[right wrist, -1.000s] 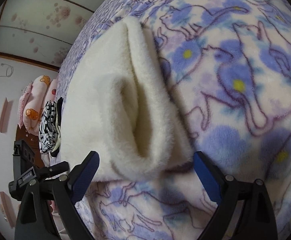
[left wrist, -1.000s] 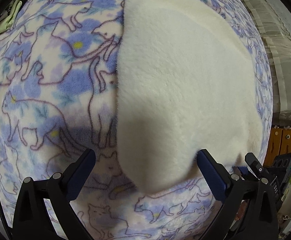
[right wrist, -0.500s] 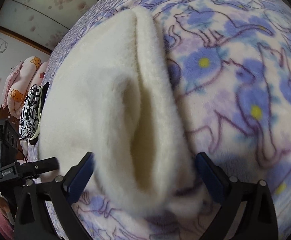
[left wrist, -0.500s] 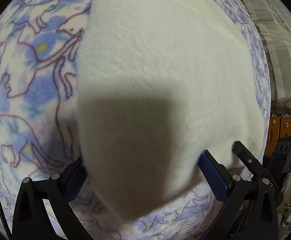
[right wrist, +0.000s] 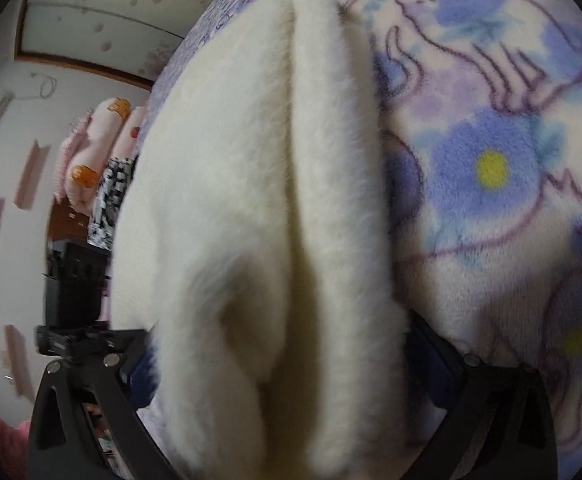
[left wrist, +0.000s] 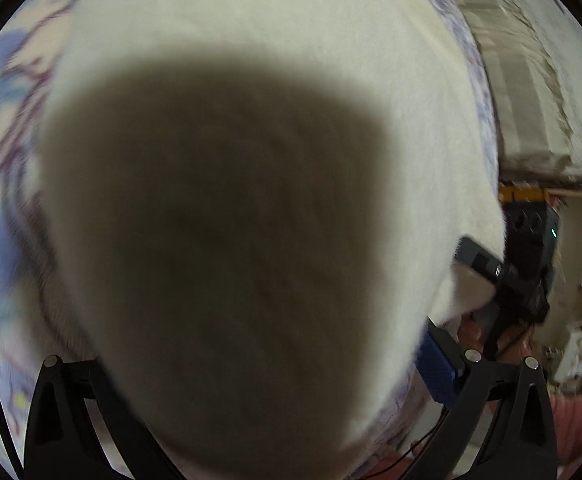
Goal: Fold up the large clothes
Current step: 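Lift the folded cardigan with both tools and carry it toward the clothes stack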
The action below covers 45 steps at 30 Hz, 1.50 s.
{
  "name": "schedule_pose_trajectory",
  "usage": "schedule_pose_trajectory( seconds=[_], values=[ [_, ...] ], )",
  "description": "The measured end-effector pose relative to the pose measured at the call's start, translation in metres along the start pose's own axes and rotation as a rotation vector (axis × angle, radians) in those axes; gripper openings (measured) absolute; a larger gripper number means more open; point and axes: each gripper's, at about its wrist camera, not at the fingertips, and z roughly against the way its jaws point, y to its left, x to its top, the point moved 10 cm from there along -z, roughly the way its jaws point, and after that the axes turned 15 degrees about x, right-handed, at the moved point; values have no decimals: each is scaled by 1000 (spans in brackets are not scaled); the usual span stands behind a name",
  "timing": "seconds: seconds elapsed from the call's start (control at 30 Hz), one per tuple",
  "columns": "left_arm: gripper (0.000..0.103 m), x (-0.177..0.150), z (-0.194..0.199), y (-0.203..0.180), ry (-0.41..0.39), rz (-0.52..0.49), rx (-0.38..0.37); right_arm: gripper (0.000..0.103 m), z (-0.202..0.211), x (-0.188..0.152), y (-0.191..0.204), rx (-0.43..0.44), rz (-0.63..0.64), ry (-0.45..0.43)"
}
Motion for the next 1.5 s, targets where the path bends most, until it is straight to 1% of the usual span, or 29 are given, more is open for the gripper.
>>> schedule_pose_trajectory(
  seconds=[0.1,0.2,0.3,0.43,0.5,0.63,0.67,0.73,0.77,0.8,0.83,0.87,0.9,0.93,0.97,1.0,1.03,1.07,1.13,1.17,1.23,1.3,1.33,1.4,1.5],
  values=[
    [103,5,-5,-1,22,-47,-46,103,-2,5,-4,91,-71,22],
    [103,8,-8,-1,46,-78,-83,103,-5,7,-6,145,-108,66],
    [103,10,-10,-1,65,-98,-108,103,-7,9,-6,178,-121,113],
    [103,11,-11,0,64,-97,-108,103,-13,13,-8,177,-166,151],
    [103,12,-12,1,60,-85,-100,103,-18,13,-7,157,-159,172],
    [103,12,-11,3,47,-30,-68,103,-22,10,1,129,-114,193],
    [103,11,-11,4,43,-12,-56,103,-24,10,5,126,-98,198],
    [103,9,-9,5,35,25,-24,98,-29,9,18,141,-59,207],
    [103,8,-8,6,30,51,-3,94,-31,8,22,128,-33,219],
    [102,6,-6,7,23,84,21,89,-34,7,25,81,4,231],
    [101,5,-4,8,16,108,40,86,-35,6,27,39,31,239],
    [100,3,-1,8,-3,137,71,80,-35,7,29,13,51,233],
    [98,2,2,8,-23,154,101,72,-32,7,32,1,64,213],
    [96,1,5,7,-43,169,136,68,-30,8,34,-4,78,198],
    [95,0,9,6,-62,188,176,59,-27,9,37,-9,100,174],
    [93,0,14,5,-87,217,233,54,-23,10,41,-11,116,145],
    [89,-1,17,3,-102,234,273,53,-20,9,44,-16,121,124],
    [87,-3,22,0,-127,240,333,51,-18,8,46,-24,120,103],
    [77,-6,32,-8,-171,251,423,49,-11,4,48,-53,137,73],
    [75,-8,36,-11,-184,262,454,49,-8,3,50,-70,158,62],
    [69,-14,42,-16,-196,288,487,48,-3,0,58,-89,176,37],
    [68,-23,46,-20,-191,307,496,47,6,-6,61,-103,179,17],
    [67,-33,52,-13,-193,310,492,47,10,-8,63,-110,187,9],
    [66,-47,56,-17,-203,320,474,47,20,-16,68,-134,210,-16],
    [64,-86,65,-10,-188,324,477,46,22,-32,81,-166,207,-18]
  ],
)
